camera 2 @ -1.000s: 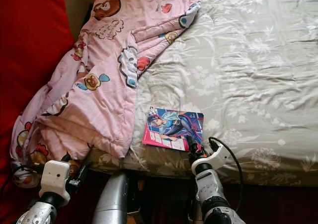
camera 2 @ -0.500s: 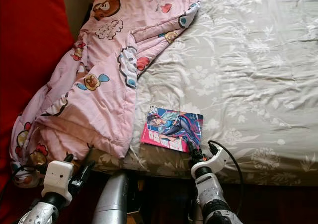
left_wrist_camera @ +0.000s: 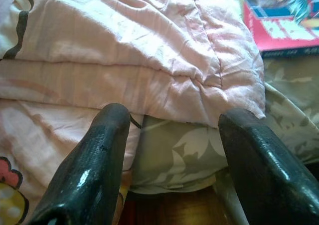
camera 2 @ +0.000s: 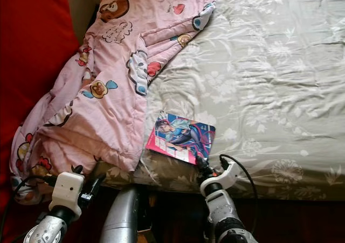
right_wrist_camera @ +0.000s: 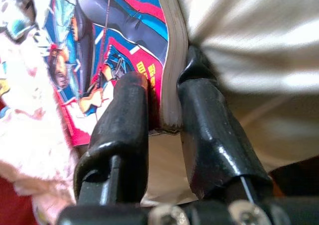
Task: Clean up the room
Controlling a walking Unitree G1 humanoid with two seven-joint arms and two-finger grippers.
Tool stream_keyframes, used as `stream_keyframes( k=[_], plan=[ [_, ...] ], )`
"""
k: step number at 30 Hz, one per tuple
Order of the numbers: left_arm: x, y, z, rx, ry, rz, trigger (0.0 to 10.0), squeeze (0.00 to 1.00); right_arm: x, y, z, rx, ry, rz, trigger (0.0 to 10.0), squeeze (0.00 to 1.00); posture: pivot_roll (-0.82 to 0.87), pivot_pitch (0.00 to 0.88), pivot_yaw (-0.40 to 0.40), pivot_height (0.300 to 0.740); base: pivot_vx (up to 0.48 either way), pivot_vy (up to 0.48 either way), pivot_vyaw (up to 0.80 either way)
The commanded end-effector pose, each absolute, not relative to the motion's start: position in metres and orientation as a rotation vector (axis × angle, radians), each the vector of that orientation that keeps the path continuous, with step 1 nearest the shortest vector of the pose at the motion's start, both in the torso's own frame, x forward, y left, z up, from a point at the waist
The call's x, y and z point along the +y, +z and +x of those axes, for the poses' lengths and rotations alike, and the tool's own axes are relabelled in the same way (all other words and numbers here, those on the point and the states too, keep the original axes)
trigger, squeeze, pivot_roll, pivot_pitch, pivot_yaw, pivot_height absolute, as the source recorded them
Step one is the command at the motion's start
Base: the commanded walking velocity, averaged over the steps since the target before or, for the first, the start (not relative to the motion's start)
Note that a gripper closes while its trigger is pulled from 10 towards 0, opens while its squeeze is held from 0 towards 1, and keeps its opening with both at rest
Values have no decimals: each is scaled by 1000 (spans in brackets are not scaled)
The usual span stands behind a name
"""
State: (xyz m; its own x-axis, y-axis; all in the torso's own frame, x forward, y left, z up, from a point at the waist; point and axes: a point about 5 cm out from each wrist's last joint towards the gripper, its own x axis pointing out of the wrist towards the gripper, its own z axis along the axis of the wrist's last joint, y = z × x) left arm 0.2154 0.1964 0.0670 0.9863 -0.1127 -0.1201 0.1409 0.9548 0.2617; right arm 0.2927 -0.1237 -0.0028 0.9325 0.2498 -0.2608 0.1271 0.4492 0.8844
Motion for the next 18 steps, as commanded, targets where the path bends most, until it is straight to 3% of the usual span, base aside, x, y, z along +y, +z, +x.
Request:
stream_keyframes(
  k=[1, 11, 18],
  plan=[
    [199, 57, 210, 142, -119, 295, 10000, 0, -113, -14, 280, 447, 86, 1143, 0, 0, 142, 258, 141, 605, 0, 0, 0],
    [189, 50, 220, 130, -117, 285, 10000, 0, -142, 12, 299, 156, 102, 1155, 0, 0, 81, 236, 110, 605, 0, 0, 0],
    [187, 44, 223, 137, -109, 276, 10000, 0, -161, 32, 308, 24, 52, 947, 0, 0, 37, 215, 76, 605, 0, 0, 0]
  ],
)
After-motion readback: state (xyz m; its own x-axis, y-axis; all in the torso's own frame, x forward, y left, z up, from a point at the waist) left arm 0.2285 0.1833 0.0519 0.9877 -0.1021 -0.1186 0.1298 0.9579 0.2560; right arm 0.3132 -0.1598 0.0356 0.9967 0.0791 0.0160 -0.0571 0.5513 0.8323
